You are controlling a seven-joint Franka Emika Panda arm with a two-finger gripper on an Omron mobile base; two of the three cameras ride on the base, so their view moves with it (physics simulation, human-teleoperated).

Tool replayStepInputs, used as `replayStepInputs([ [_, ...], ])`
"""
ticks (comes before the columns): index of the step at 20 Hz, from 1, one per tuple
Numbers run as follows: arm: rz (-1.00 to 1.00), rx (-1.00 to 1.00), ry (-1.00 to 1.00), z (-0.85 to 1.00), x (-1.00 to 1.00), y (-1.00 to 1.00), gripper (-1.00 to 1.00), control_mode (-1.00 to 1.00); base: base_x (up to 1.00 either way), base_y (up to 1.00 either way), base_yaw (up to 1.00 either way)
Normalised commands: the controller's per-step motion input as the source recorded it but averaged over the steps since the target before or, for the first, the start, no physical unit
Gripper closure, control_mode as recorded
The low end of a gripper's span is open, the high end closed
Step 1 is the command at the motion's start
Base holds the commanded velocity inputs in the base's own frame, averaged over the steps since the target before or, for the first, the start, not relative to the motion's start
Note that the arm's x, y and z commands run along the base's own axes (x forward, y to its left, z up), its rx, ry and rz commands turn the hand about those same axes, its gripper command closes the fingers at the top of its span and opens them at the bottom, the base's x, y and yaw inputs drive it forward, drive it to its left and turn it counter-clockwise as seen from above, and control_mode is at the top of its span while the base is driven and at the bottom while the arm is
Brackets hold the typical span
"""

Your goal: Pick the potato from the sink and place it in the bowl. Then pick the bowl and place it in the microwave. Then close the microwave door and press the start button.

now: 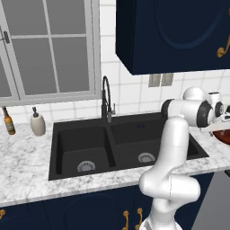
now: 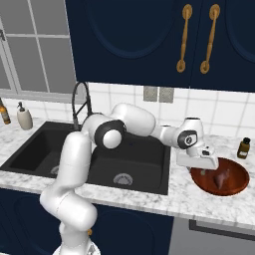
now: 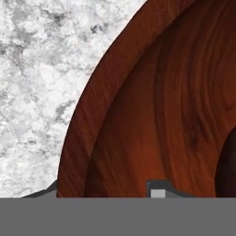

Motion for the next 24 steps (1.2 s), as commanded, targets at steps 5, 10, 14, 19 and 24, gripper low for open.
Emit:
replayStepInputs([
  [5, 0.01, -0.01, 0.00, 0.00, -0.01, 0.08, 1.00, -1.00, 0.00, 0.00, 0.00],
  [10, 0.29, -0.08, -0.02, 0.00, -0.01, 0.37, 1.00, -1.00, 0.00, 0.00, 0.00],
  [14, 0.35, -0.07, 0.00, 0.00, -0.12, 0.34, 1.00, -1.00, 0.00, 0.00, 0.00],
  [19, 0.40, -0.02, 0.00, 0.05, -0.18, 0.15, 1.00, -1.00, 0.00, 0.00, 0.00],
  [24, 0.49, 0.00, 0.00, 0.28, -0.31, 0.26, 1.00, -1.00, 0.00, 0.00, 0.00],
])
